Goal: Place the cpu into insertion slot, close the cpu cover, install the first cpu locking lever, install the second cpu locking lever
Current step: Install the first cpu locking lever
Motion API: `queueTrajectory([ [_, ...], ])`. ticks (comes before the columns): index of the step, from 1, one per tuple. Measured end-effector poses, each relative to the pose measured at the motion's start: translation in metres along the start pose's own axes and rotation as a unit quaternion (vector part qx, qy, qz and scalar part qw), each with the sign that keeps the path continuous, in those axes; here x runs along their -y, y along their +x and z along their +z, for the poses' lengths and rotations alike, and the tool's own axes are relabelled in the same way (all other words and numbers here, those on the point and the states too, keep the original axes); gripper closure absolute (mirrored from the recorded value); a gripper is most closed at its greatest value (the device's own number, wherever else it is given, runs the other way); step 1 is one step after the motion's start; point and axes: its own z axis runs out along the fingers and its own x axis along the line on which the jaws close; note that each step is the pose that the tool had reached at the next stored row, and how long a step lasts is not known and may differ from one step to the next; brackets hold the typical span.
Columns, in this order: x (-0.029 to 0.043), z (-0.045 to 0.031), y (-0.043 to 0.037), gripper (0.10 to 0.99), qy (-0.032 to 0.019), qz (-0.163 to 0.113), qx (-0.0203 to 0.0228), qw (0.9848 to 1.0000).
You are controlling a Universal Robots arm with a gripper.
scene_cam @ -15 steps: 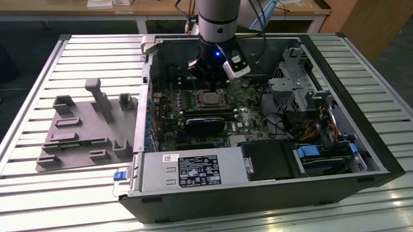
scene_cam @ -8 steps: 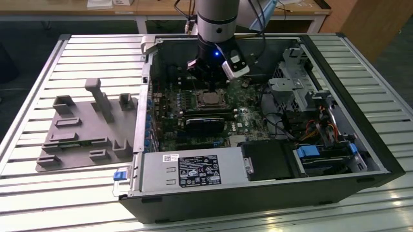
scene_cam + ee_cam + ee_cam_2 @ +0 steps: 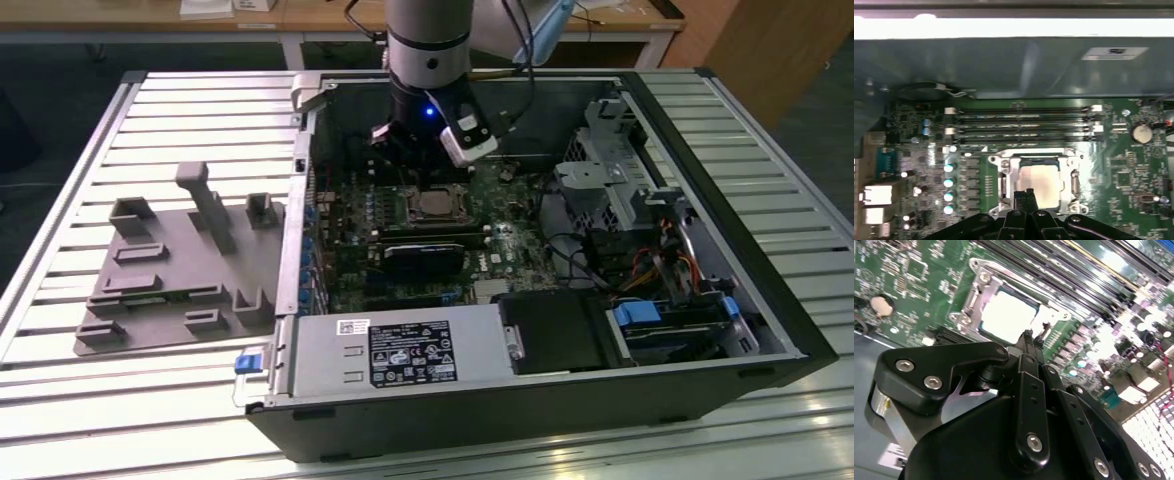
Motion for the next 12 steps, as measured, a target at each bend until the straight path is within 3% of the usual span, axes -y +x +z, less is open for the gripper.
queueTrajectory([
  [7,0.0011,-0.0008,0.0234,0.984,-0.0003,0.0,0.0042,1.0],
  [12,0.0013,-0.0013,0.0306,0.984,-0.0003,-0.001,0.0059,1.0],
])
